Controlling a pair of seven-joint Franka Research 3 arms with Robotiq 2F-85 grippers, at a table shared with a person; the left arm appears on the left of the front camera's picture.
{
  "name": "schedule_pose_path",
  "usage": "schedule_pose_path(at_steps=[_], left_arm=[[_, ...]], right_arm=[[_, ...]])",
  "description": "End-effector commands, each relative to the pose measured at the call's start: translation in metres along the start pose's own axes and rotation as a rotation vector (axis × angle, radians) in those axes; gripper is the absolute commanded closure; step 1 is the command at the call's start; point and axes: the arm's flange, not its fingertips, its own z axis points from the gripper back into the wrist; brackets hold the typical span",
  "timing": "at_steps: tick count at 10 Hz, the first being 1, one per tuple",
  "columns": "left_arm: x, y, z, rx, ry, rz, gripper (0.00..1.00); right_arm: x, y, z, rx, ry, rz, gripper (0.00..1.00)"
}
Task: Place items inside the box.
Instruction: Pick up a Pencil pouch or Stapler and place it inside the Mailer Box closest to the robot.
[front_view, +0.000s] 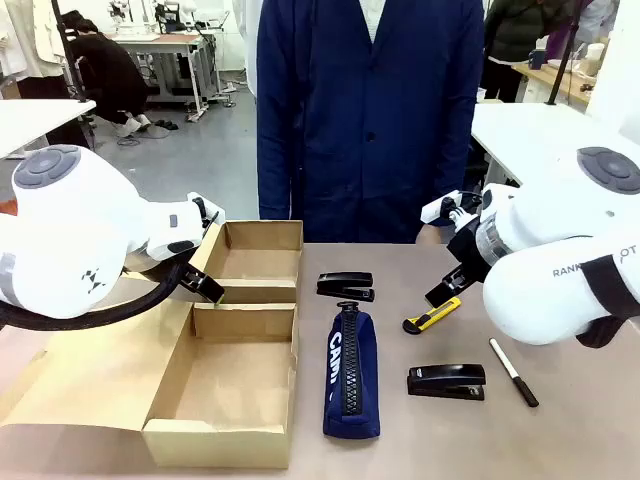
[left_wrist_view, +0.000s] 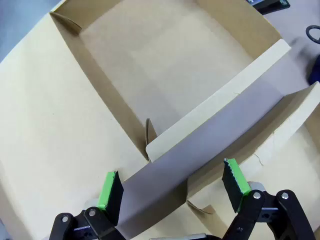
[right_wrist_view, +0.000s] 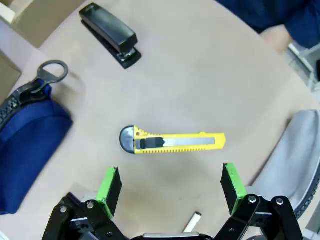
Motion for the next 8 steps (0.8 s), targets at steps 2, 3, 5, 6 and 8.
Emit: schedule_pose_path(at_steps=[2,3,5,6,8], left_arm=[[-0.0001,0.0,0.0,0.0,0.0,0.0,0.0],[-0.0001,0.0,0.0,0.0,0.0,0.0,0.0],[-0.0001,0.0,0.0,0.0,0.0,0.0,0.0],[-0.0001,0.0,0.0,0.0,0.0,0.0,0.0],[-0.0001,0.0,0.0,0.0,0.0,0.0,0.0]], right_arm=[[0.0,0.0,0.0,0.0,0.0,0.0,0.0],[0.0,0.0,0.0,0.0,0.0,0.0,0.0],[0.0,0.0,0.0,0.0,0.0,0.0,0.0],[0.0,0.0,0.0,0.0,0.0,0.0,0.0],[0.0,0.0,0.0,0.0,0.0,0.0,0.0]])
